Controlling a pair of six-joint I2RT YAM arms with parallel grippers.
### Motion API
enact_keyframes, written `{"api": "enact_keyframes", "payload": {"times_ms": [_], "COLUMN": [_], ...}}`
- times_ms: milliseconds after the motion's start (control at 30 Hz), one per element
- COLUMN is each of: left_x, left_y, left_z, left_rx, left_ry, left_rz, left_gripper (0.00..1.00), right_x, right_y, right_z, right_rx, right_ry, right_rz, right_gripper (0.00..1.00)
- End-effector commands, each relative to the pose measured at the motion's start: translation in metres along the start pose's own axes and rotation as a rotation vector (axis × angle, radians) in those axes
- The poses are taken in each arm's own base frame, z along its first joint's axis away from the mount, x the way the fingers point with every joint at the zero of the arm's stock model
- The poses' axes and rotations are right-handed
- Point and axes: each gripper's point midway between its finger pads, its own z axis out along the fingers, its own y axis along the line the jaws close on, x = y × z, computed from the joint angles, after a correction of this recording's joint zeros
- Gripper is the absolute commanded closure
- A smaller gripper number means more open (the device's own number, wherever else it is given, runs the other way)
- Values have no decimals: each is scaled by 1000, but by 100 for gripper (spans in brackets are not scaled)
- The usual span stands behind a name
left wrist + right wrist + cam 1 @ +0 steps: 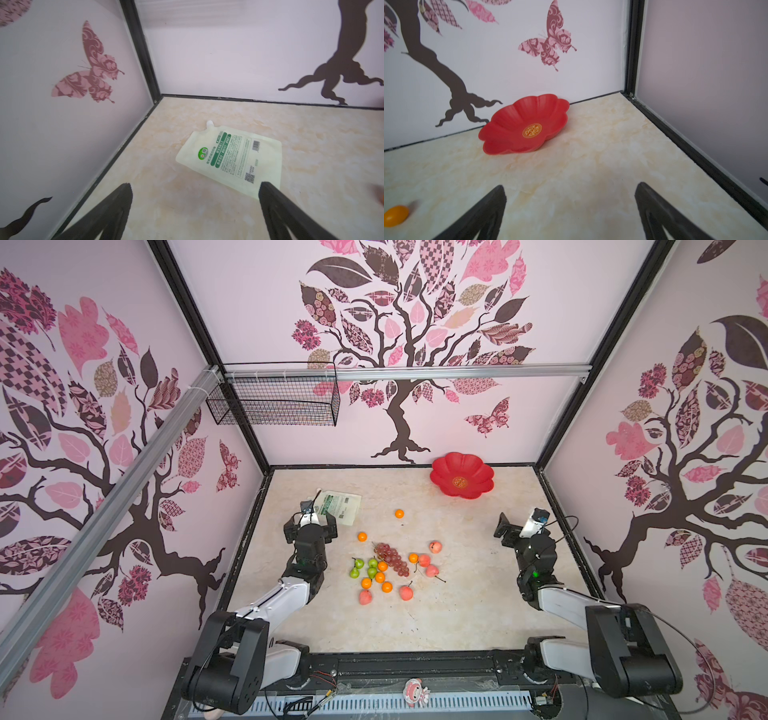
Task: Place and organize the fake fruits in the fruit bowl
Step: 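Raise both arms from rest and reach toward the red flower bowl, then grasp the red bowl rim with the right gripper while left gripper touches its edge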
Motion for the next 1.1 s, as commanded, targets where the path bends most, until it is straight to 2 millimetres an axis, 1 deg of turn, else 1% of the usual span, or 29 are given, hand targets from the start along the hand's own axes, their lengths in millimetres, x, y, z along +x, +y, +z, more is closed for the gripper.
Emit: {"api": "enact_keyframes", "payload": {"times_ms": [0, 67, 133, 167, 233, 300, 333, 400, 533, 700, 800, 867, 900, 933, 1000, 1067], "left_x": [-12, -16, -11, -11, -9, -7, -8, -12, -21, -21, -24, -28, -32, -34, -41, -51], "left_y": [24, 27, 30, 27, 16, 0, -8, -32, -91, -160, -200, -224, -237, -246, -262, -277], "left_z": [-1, 1, 0, -1, 0, 0, -1, -4, -21, -53, -71, -83, -89, -93, -98, -103], "left_rx": [-178, -224, -275, -267, -215, -124, -76, 63, 398, 637, 742, 809, 839, 851, 866, 928], "left_ry": [128, 192, 270, 309, 358, 400, 412, 422, 434, 415, 402, 391, 378, 370, 359, 355], "left_rz": [-84, -109, -129, -141, -154, -203, -220, -260, -292, -194, -159, -135, -118, -78, 2, 5], "left_gripper": [1, 2, 2, 1, 1, 1, 1, 1, 2, 1, 1, 1, 2, 2, 1, 2], "right_x": [-2, -6, -6, -4, 3, 9, 11, 14, 27, 36, 43, 49, 49, 51, 53, 58], "right_y": [-7, -7, -7, -6, -7, -9, -4, 15, 34, 53, 58, 57, 56, 55, 52, 52], "right_z": [3, 2, 3, 3, 4, 5, 7, 12, 23, 43, 58, 67, 72, 76, 87, 97], "right_rx": [77, 98, 119, 131, 164, 205, 184, 95, 13, -24, -23, -4, -6, -3, 6, 17], "right_ry": [76, 98, 135, 168, 232, 285, 318, 375, 458, 578, 633, 656, 656, 654, 657, 683], "right_rz": [147, 218, 281, 303, 342, 384, 393, 391, 420, 436, 438, 446, 459, 477, 521, 541], "right_gripper": [0, 0, 0, 0, 0, 0, 0, 0, 0, 0, 1, 2, 5, 7, 15, 21]}}
